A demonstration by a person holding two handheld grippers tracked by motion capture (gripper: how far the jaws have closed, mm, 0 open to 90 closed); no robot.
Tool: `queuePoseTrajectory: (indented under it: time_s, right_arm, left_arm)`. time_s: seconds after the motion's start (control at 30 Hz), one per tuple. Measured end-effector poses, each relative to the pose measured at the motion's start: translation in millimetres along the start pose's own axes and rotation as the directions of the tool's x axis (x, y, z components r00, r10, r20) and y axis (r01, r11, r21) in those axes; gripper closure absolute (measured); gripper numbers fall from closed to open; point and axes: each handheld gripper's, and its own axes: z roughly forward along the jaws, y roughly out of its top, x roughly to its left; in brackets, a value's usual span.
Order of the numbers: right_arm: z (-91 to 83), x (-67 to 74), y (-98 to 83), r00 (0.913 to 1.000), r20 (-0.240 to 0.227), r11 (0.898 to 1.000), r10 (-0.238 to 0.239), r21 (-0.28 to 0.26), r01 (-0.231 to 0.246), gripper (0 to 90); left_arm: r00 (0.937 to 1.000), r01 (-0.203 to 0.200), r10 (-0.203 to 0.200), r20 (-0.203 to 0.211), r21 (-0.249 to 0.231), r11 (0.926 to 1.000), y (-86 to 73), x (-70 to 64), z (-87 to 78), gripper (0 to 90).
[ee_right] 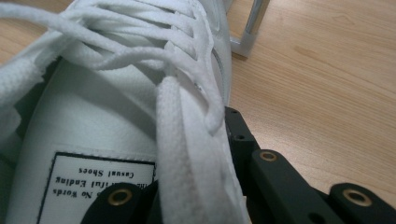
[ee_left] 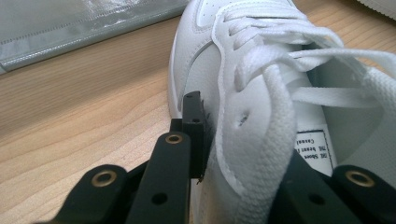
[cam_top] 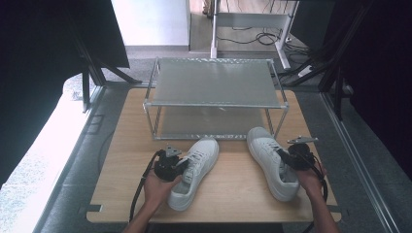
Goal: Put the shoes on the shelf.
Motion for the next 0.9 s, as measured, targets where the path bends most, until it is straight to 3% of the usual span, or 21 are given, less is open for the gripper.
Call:
queuePoseTrajectory:
  time_s: [0.33, 0.47, 0.6, 0.73, 0.9]
  right_arm:
    - [-1.9, -3.5, -2.9, 0.9974, -0.041, 0.997, 0.060, -0.040, -0.061, 86.5]
    - [-6.1, -2.5, -4.9, 0.9961, -0.061, 0.995, 0.063, -0.068, -0.067, 86.4]
    - [-13.0, -3.1, -7.0, 0.9940, -0.082, 0.991, 0.073, -0.102, -0.081, 86.4]
    - [-19.1, -8.7, -10.4, 0.9807, -0.153, 0.979, 0.123, -0.144, -0.145, 86.4]
    - [-24.5, -13.1, -13.6, 0.9653, -0.206, 0.964, 0.161, -0.177, -0.198, 86.4]
  left_arm:
    - [0.9972, 0.036, -0.033, 0.067, -0.030, 0.9989, 0.7, 9.7, -2.9, 82.5]
    - [0.9923, 0.057, -0.052, 0.112, -0.043, 0.9974, -0.1, 14.3, -5.9, 82.6]
    - [0.9843, 0.088, -0.076, 0.159, -0.070, 0.9936, -1.0, 20.3, -12.3, 82.5]
    - [0.9738, 0.127, -0.105, 0.202, -0.104, 0.9864, -1.0, 28.0, -19.8, 82.3]
    - [0.9524, 0.189, -0.144, 0.268, -0.148, 0.9707, -1.8, 39.1, -29.5, 82.1]
